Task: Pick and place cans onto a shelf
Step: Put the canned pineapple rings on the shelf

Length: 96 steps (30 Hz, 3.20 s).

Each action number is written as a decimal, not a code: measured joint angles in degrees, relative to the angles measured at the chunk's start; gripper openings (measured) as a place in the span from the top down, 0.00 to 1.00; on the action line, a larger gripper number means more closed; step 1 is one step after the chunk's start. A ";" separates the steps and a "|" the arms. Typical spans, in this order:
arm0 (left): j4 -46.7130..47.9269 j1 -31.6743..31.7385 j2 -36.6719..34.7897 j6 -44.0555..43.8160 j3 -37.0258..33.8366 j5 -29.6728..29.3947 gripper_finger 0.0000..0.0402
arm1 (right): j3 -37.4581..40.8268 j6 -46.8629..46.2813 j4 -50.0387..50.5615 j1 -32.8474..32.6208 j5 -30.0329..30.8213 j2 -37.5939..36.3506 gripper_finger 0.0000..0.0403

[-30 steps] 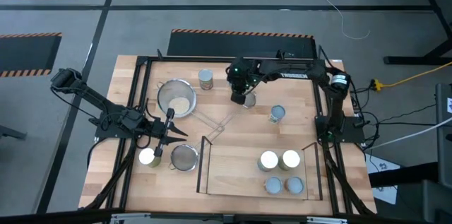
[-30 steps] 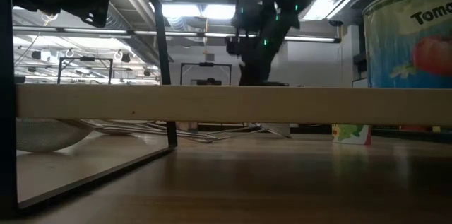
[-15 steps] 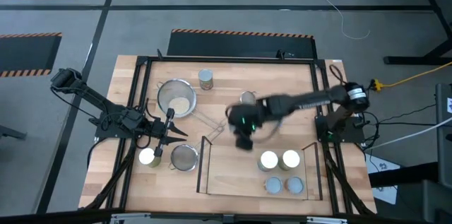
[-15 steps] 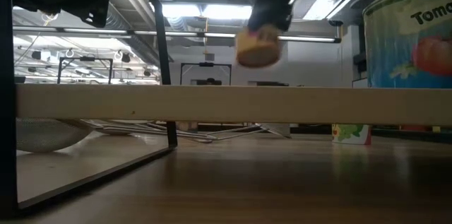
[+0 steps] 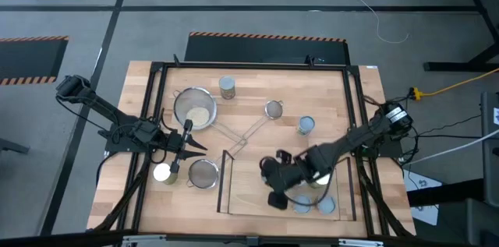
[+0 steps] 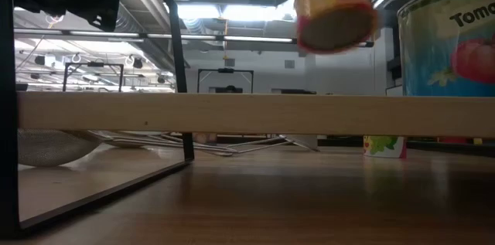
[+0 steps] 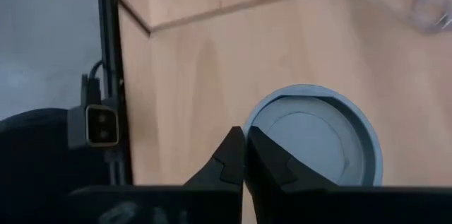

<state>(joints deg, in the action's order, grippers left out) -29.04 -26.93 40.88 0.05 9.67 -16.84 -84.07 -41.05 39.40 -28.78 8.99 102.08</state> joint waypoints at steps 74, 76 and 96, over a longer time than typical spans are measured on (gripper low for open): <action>4.04 0.00 0.00 -1.40 0.02 0.00 0.83 | 2.04 0.21 -11.63 -8.21 3.37 4.88 0.96; 4.11 0.00 0.00 -1.40 0.02 0.00 0.83 | 0.61 1.21 -10.46 -8.21 3.39 4.88 0.96; 4.15 -0.01 0.00 -1.40 0.02 0.00 0.83 | 3.77 2.52 -12.85 -6.92 1.10 4.67 0.96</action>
<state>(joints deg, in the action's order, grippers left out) -24.88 -26.93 40.88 -1.34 9.69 -16.84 -80.30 -38.54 26.56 -35.70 10.09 106.75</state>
